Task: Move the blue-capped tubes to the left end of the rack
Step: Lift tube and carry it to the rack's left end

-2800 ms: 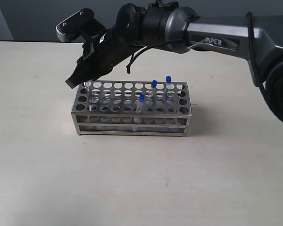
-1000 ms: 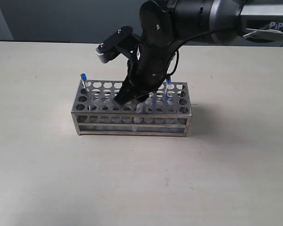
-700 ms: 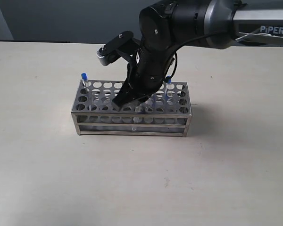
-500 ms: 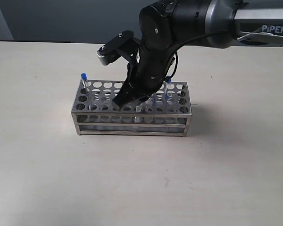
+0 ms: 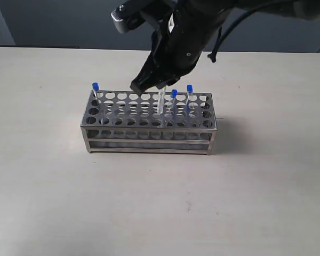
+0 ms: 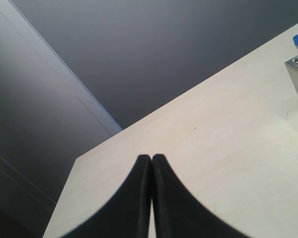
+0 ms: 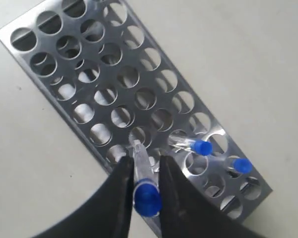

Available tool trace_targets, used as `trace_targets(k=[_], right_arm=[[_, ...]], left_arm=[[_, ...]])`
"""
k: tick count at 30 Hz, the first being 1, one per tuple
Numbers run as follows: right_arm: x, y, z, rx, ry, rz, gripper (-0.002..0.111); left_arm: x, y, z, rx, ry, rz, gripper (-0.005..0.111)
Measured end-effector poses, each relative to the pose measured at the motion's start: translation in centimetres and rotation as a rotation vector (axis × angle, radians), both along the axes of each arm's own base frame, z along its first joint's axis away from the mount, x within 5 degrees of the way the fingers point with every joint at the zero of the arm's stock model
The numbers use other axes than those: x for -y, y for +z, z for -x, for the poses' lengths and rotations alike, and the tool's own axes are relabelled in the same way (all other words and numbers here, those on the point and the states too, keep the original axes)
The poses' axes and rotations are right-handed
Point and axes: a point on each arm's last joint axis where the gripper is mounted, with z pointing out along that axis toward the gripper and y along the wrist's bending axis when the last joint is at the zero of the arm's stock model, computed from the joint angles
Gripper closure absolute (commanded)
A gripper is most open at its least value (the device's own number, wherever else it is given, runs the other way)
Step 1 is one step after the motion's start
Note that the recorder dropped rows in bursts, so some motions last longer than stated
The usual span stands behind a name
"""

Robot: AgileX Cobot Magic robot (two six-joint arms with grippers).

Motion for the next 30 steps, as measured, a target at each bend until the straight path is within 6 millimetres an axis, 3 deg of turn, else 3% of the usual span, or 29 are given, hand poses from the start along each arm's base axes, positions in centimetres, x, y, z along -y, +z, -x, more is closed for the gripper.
trace_targets(k=[3, 9, 17, 25, 30], right_arm=[[0.6, 2.0, 0.1, 0.062, -0.003, -0.056, 0.108], [-0.8, 3.1, 0.1, 0.134, 0.092, -0.215, 0.108], [-4.4, 2.0, -1.5, 0.1, 0.176, -0.252, 0.108], [-8.1, 1.0, -0.9, 0.046, 0.266, -0.217, 0.108], [-8.9, -0.7, -1.2, 0.021, 0.275, -0.191, 0.108]], left_arm=[[0.0, 0.0, 0.0, 0.0, 0.0, 0.0, 0.106], [0.0, 0.0, 0.0, 0.0, 0.0, 0.0, 0.106], [0.0, 0.0, 0.0, 0.0, 0.0, 0.0, 0.106], [0.0, 0.0, 0.0, 0.0, 0.0, 0.0, 0.106], [0.0, 0.0, 0.0, 0.0, 0.0, 0.0, 0.106]])
